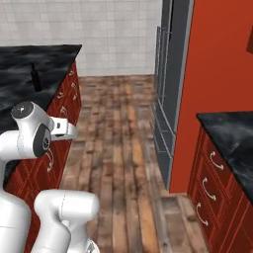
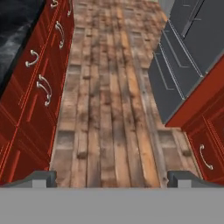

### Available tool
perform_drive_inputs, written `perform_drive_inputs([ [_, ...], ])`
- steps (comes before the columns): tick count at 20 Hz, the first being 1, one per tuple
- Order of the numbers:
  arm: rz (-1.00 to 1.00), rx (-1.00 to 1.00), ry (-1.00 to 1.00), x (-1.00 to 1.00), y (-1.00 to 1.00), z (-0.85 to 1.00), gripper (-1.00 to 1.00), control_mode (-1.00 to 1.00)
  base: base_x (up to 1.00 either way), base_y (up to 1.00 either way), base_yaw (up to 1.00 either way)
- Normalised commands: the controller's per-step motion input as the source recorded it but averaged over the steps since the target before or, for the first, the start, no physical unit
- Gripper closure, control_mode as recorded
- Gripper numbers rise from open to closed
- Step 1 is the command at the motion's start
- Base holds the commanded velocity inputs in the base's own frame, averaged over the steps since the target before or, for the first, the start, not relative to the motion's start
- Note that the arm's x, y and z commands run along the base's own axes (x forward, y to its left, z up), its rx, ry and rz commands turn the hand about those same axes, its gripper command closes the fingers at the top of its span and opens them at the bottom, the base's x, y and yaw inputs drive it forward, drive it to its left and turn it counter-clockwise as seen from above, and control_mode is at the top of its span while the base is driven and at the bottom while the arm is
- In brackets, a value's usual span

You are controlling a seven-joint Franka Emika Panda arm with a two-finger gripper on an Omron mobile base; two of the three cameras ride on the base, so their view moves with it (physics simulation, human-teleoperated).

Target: There is a wine glass and glass cup on the dining counter. Place the wine bottle next to the wine glass and the juice bottle next to the glass cup.

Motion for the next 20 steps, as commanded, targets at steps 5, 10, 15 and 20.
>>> perform_drive_inputs([
  [5,0.0,0.0,0.0,0.0,0.0,0.0,-1.0,1.0,0.9,-0.17,0.07],
  [10,0.0,0.0,0.0,0.0,0.0,0.0,-1.0,1.0,0.9,-0.17,0.06],
  [15,0.0,0.0,0.0,0.0,0.0,0.0,-1.0,1.0,0.89,-0.15,0.09],
  [20,0.0,0.0,0.0,0.0,0.0,0.0,-1.0,1.0,0.89,-0.14,0.1],
])
